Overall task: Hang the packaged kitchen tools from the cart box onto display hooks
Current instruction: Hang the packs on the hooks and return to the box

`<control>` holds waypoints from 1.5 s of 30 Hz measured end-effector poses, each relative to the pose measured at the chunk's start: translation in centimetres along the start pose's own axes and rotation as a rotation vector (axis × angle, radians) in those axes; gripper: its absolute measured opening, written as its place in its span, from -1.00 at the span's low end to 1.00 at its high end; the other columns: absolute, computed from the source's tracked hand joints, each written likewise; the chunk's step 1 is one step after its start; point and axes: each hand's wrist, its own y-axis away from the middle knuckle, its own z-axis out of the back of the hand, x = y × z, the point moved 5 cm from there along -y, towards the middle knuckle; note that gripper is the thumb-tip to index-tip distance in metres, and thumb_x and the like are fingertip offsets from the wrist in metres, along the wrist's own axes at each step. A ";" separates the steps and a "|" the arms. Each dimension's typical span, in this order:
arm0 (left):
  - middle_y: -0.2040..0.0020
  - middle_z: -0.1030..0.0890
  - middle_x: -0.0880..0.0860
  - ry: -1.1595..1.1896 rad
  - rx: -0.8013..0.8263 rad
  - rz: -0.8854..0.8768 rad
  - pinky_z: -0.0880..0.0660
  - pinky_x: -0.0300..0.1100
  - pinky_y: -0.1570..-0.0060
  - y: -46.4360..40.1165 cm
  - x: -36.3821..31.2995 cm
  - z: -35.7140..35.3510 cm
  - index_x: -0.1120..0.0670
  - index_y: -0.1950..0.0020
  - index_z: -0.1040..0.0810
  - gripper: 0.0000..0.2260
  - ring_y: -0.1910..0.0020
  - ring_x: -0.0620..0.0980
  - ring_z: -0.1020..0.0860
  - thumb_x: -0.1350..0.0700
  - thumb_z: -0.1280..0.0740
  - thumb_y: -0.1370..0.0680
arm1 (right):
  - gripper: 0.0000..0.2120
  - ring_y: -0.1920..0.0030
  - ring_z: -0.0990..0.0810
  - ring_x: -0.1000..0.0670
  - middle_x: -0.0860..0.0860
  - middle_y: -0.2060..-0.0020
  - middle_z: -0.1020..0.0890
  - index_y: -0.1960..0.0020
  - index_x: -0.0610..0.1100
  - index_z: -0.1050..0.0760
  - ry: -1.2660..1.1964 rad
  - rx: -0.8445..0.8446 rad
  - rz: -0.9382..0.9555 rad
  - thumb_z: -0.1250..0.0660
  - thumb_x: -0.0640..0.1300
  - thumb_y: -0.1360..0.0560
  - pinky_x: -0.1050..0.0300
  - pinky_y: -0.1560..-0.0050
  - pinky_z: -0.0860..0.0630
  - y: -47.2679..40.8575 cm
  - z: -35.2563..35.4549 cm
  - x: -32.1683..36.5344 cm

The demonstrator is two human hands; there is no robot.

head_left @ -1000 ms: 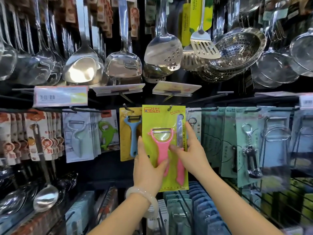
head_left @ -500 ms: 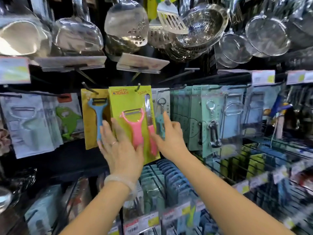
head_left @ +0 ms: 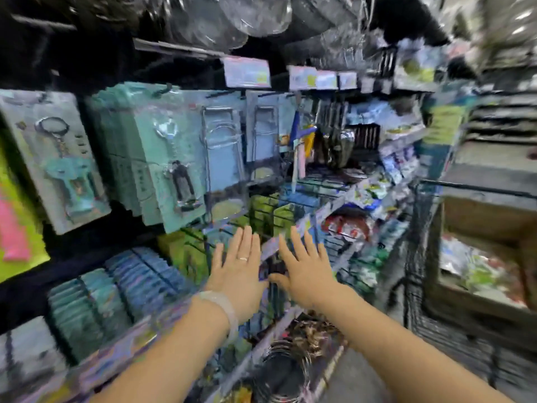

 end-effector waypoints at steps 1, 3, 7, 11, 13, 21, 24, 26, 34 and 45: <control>-0.51 0.37 0.06 -0.009 0.021 -0.043 0.23 0.06 -0.46 -1.4 -2.5 -0.9 0.12 -0.51 0.33 -0.29 -0.49 0.03 0.35 -0.14 -0.06 -0.61 | -0.27 -0.51 0.33 -0.14 -0.06 -0.51 0.32 -0.52 0.01 0.31 0.012 0.009 -0.039 0.02 0.27 -0.55 -0.16 -0.47 0.22 0.3 -0.4 -3.0; -0.51 0.37 0.06 -0.031 0.059 -0.124 0.21 0.07 -0.46 -3.8 -7.5 -2.5 0.12 -0.51 0.33 -0.29 -0.50 0.03 0.34 -0.14 -0.06 -0.61 | -0.27 -0.50 0.33 -0.15 -0.07 -0.51 0.31 -0.53 0.00 0.29 0.021 0.027 -0.110 0.00 0.26 -0.55 -0.17 -0.47 0.21 1.1 -1.1 -8.5; -0.52 0.34 0.05 0.003 0.120 -0.256 0.19 0.07 -0.47 -8.2 -17.4 -5.6 0.12 -0.51 0.32 -0.30 -0.50 0.02 0.32 -0.14 -0.06 -0.61 | -0.28 -0.51 0.32 -0.15 -0.08 -0.51 0.29 -0.53 -0.01 0.26 0.005 0.076 -0.249 -0.01 0.25 -0.56 -0.18 -0.47 0.19 3.2 -2.4 -19.0; -0.51 0.39 0.05 0.048 0.201 -0.375 0.23 0.08 -0.46 -12.0 -26.3 -8.3 0.10 -0.51 0.34 -0.28 -0.49 0.03 0.36 -0.14 -0.09 -0.60 | -0.28 -0.51 0.31 -0.15 -0.07 -0.52 0.27 -0.53 -0.02 0.25 -0.002 0.100 -0.396 -0.02 0.24 -0.56 -0.16 -0.48 0.19 6.0 -3.2 -28.4; -0.50 0.40 0.05 0.072 0.225 -0.432 0.26 0.06 -0.45 -13.6 -30.0 -9.4 0.09 -0.51 0.34 -0.28 -0.48 0.02 0.37 -0.13 -0.09 -0.60 | -0.30 -0.51 0.32 -0.15 -0.08 -0.52 0.27 -0.53 -0.02 0.25 -0.025 0.097 -0.454 -0.01 0.23 -0.57 -0.16 -0.48 0.18 7.2 -3.4 -32.4; -0.51 0.38 0.02 0.122 0.274 -0.591 0.26 0.03 -0.46 -20.5 -41.7 -12.7 0.08 -0.51 0.32 -0.28 -0.49 0.00 0.36 -0.08 -0.14 -0.60 | -0.32 -0.51 0.29 -0.16 -0.08 -0.52 0.25 -0.53 -0.01 0.23 -0.071 0.104 -0.650 0.00 0.22 -0.57 -0.16 -0.48 0.17 8.2 -6.0 -45.2; -0.51 0.37 0.03 0.109 0.276 -0.641 0.25 0.03 -0.46 -24.1 -45.3 -14.6 0.09 -0.51 0.32 -0.27 -0.49 0.01 0.35 -0.10 -0.13 -0.60 | -0.32 -0.52 0.28 -0.16 -0.08 -0.53 0.25 -0.53 -0.02 0.21 -0.066 0.122 -0.716 0.01 0.24 -0.57 -0.15 -0.49 0.14 6.9 -7.4 -49.7; -0.52 0.36 0.03 0.113 0.280 -0.669 0.24 0.04 -0.46 -27.1 -47.5 -15.9 0.09 -0.51 0.32 -0.27 -0.50 0.01 0.34 -0.10 -0.13 -0.60 | -0.31 -0.51 0.28 -0.16 -0.08 -0.53 0.23 -0.53 -0.02 0.21 -0.049 0.120 -0.756 0.00 0.24 -0.56 -0.14 -0.49 0.13 5.5 -7.8 -53.0; -0.53 0.32 0.04 0.206 0.326 -0.769 0.20 0.02 -0.47 -39.4 -56.0 -19.6 0.10 -0.52 0.29 -0.29 -0.51 0.00 0.31 -0.08 -0.13 -0.60 | -0.31 -0.53 0.16 -0.14 -0.08 -0.54 0.08 -0.54 -0.07 0.12 -0.088 0.064 -0.942 -0.06 0.21 -0.56 -0.07 -0.52 0.05 -0.7 -7.4 -66.8; -0.48 0.41 0.00 0.243 0.584 -0.709 0.20 -0.02 -0.47 -44.0 -65.3 -30.5 0.10 -0.51 0.33 -0.29 -0.50 -0.01 0.33 -0.10 -0.09 -0.61 | -0.31 -0.44 -0.16 -0.20 -0.17 -0.45 -0.17 -0.49 -0.18 -0.04 -0.443 0.300 -1.099 -0.25 0.08 -0.52 -0.02 -0.35 -0.26 -1.3 -22.2 -79.5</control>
